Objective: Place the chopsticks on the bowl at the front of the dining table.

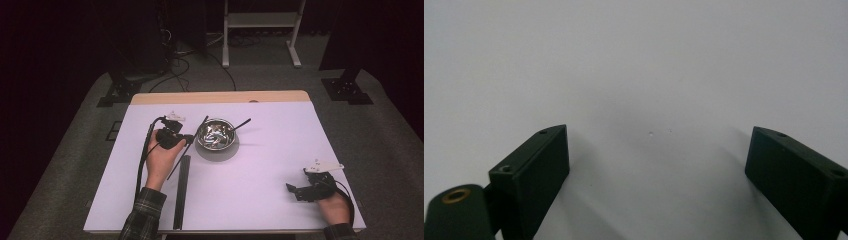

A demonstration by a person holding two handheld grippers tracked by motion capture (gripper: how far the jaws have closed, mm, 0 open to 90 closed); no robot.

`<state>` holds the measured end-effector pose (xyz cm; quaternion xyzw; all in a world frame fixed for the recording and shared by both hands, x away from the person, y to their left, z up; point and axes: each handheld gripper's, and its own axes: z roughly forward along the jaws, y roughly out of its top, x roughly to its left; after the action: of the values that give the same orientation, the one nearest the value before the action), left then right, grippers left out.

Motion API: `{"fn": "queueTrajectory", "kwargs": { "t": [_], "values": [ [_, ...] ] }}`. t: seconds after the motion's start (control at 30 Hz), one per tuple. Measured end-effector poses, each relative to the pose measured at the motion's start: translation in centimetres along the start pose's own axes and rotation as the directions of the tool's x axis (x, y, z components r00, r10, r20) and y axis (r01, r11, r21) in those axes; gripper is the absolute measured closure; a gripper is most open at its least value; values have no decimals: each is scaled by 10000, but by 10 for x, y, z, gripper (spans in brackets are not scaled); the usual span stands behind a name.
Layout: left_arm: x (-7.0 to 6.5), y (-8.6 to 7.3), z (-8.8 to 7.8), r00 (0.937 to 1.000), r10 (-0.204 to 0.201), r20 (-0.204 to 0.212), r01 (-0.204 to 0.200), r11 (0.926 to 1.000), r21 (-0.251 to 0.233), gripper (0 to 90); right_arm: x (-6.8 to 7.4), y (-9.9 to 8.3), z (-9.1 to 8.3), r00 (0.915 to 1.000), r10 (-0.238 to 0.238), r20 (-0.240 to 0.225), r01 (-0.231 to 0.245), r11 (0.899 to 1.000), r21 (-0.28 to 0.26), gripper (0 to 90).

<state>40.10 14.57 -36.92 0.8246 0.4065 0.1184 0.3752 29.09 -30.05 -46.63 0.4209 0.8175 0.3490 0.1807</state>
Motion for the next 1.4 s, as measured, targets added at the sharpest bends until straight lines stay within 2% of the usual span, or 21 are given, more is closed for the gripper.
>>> {"fn": "queueTrajectory", "kwargs": {
  "t": [0.87,1.4],
  "values": [
    [-14,41,39,9995,214,223,-218,9995,219,863,0,0,0,10000,11,-7,-11,10000,-4,91],
    [-20,55,71,9987,45,499,-68,9989,464,862,0,0,0,10000,9,-8,-9,10000,-5,91]
  ]
}}
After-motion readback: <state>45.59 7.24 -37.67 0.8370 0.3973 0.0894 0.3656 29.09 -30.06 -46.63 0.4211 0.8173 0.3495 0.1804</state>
